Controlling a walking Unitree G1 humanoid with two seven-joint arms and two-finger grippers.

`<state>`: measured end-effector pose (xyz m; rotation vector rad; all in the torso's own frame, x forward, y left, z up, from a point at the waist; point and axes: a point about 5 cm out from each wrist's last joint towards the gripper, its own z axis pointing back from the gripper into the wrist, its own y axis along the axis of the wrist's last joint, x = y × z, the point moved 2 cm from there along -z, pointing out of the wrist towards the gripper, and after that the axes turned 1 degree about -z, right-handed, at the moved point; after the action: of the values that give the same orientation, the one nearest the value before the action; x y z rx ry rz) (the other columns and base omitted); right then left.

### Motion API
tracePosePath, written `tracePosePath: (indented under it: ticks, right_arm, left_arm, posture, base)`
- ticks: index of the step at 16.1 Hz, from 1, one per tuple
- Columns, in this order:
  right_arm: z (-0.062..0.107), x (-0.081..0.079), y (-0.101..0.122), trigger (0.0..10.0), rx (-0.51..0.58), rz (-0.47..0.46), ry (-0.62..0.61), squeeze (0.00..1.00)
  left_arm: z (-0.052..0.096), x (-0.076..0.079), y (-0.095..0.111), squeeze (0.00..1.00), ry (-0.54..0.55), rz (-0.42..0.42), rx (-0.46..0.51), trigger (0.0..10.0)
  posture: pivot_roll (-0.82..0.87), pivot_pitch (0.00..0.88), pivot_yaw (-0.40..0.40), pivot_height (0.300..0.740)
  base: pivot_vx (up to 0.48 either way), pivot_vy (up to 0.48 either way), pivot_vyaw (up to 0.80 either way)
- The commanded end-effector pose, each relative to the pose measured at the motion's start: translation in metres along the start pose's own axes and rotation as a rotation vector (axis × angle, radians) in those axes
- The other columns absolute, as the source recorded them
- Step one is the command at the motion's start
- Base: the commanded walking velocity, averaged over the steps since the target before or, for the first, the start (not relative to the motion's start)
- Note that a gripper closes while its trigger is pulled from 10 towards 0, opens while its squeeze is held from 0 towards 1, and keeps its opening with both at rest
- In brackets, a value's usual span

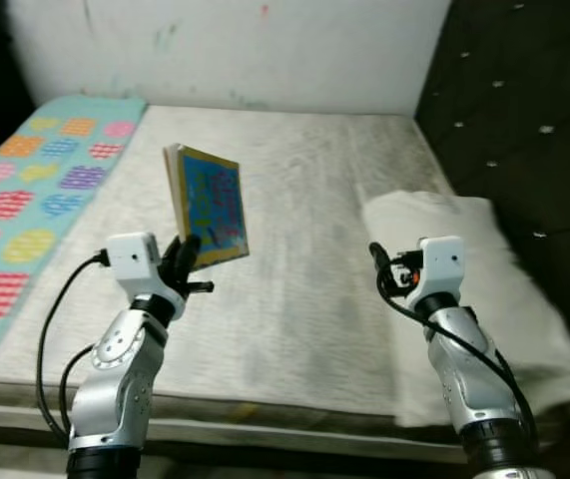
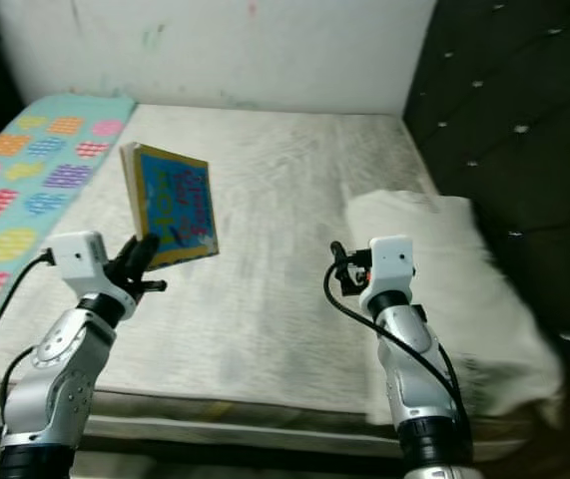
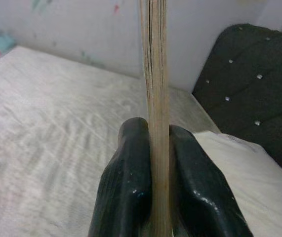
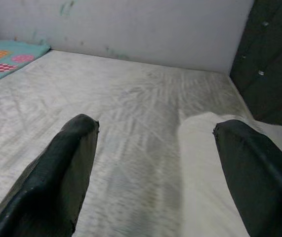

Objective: Clean up the room

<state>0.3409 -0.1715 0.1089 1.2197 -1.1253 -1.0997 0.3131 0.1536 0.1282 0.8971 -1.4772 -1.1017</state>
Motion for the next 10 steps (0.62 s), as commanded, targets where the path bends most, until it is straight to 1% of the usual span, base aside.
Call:
tracePosePath:
  ticks: [1, 2, 3, 5, 7, 10]
  right_arm:
    - [0.001, 0.007, -0.002, 10.0, -0.004, -0.008, -0.024, 0.00]
    - [0.001, 0.008, -0.002, 10.0, -0.003, -0.011, -0.030, 0.00]
    - [0.000, 0.009, 0.000, 10.0, 0.004, -0.020, -0.038, 0.00]
    - [-0.003, 0.010, 0.004, 10.0, 0.014, -0.026, -0.045, 0.00]
    - [-0.004, 0.011, 0.006, 10.0, 0.022, -0.031, -0.051, 0.00]
    - [0.000, 0.014, 0.003, 10.0, 0.019, -0.032, -0.064, 0.00]
  left_arm:
    - [-0.003, 0.011, 0.007, 0.00, -0.038, 0.003, 0.041, 10.0]
    - [-0.002, 0.008, 0.006, 0.00, -0.010, -0.017, 0.040, 10.0]
    - [-0.002, -0.003, 0.004, 0.00, 0.063, -0.061, 0.032, 10.0]
    - [0.002, -0.022, 0.006, 0.00, 0.159, -0.106, 0.034, 10.0]
    - [0.007, -0.035, 0.006, 0.00, 0.193, -0.109, 0.030, 10.0]
    - [0.010, -0.036, 0.004, 0.00, 0.212, -0.117, 0.033, 10.0]
  posture:
    - [-0.04, 0.000, 0.000, 0.740]
    - [-0.04, 0.000, 0.002, 0.740]
    - [-0.04, 0.000, 0.005, 0.740]
    - [-0.05, 0.000, 0.009, 0.740]
    - [-0.05, 0.000, 0.013, 0.740]
    - [-0.04, 0.000, -0.006, 0.740]
  base:
    - [0.000, 0.000, 0.00]
    - [0.000, 0.000, 0.00]
    - [0.000, 0.000, 0.00]
    - [0.000, 0.000, -0.74]
    - [0.000, 0.000, -0.80]
    - [0.000, 0.000, -0.80]
